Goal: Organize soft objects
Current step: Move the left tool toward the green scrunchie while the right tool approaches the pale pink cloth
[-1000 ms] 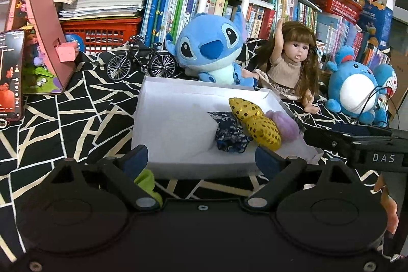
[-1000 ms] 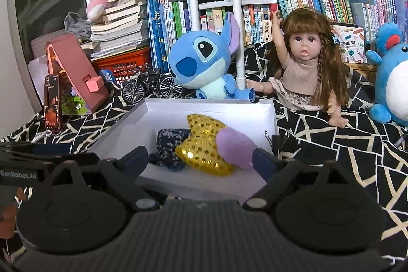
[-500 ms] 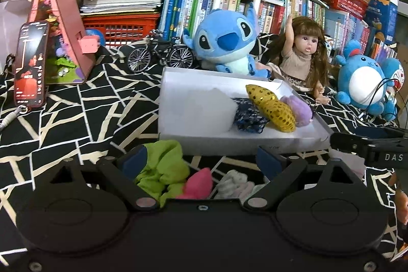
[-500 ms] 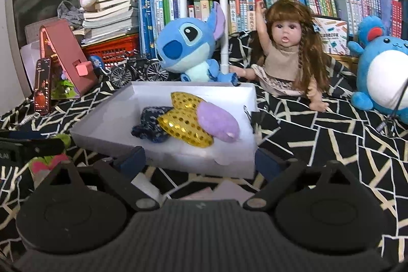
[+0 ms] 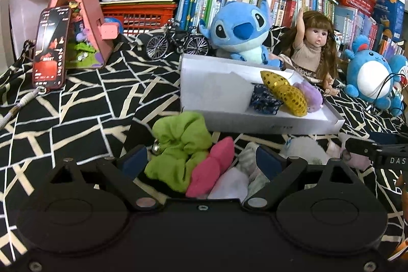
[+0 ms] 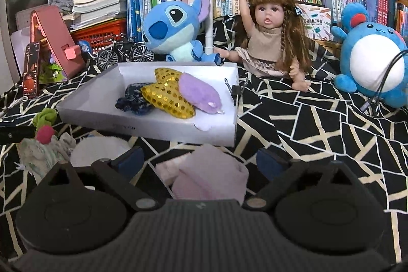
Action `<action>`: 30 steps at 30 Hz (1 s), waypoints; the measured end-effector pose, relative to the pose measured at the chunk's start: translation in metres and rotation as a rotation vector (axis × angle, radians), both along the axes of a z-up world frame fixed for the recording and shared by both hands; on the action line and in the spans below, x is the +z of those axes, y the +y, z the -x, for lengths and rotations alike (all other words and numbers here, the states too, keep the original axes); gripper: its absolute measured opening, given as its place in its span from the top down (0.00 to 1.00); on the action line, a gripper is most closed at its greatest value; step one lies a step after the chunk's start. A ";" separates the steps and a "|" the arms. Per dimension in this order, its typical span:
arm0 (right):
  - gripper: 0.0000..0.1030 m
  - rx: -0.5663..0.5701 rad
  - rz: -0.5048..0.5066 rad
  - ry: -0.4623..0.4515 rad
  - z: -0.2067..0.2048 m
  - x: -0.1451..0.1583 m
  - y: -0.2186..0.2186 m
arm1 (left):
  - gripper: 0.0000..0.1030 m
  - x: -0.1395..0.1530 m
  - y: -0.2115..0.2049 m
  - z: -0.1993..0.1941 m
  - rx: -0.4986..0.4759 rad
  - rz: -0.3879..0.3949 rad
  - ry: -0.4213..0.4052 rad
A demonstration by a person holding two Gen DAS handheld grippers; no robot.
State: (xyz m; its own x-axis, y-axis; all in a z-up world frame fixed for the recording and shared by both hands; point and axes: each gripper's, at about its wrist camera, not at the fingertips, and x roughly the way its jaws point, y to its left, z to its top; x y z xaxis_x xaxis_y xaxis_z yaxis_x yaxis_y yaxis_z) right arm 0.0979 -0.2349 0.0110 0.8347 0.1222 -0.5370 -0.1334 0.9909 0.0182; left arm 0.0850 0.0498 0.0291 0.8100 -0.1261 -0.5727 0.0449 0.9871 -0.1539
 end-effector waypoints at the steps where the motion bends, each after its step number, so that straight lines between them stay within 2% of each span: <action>1: 0.04 -0.003 0.001 0.003 0.001 -0.001 -0.001 | 0.11 -0.001 0.001 0.002 0.003 0.001 0.005; 7: 0.04 -0.014 0.000 0.019 0.002 -0.007 -0.002 | 0.11 -0.011 0.007 0.010 0.030 -0.004 0.030; 13: 0.04 -0.017 0.016 0.023 0.005 -0.011 0.001 | 0.11 -0.014 0.008 0.015 0.041 0.025 0.043; 19: 0.04 -0.024 0.015 0.034 0.004 -0.016 0.001 | 0.26 -0.015 0.005 0.022 0.013 0.044 0.056; 23: 0.04 -0.032 0.005 0.040 0.004 -0.019 0.001 | 0.39 -0.015 0.003 0.024 -0.007 0.075 0.070; 30: 0.04 -0.030 -0.002 0.032 0.006 -0.019 0.002 | 0.47 -0.025 0.001 0.018 -0.020 0.142 0.114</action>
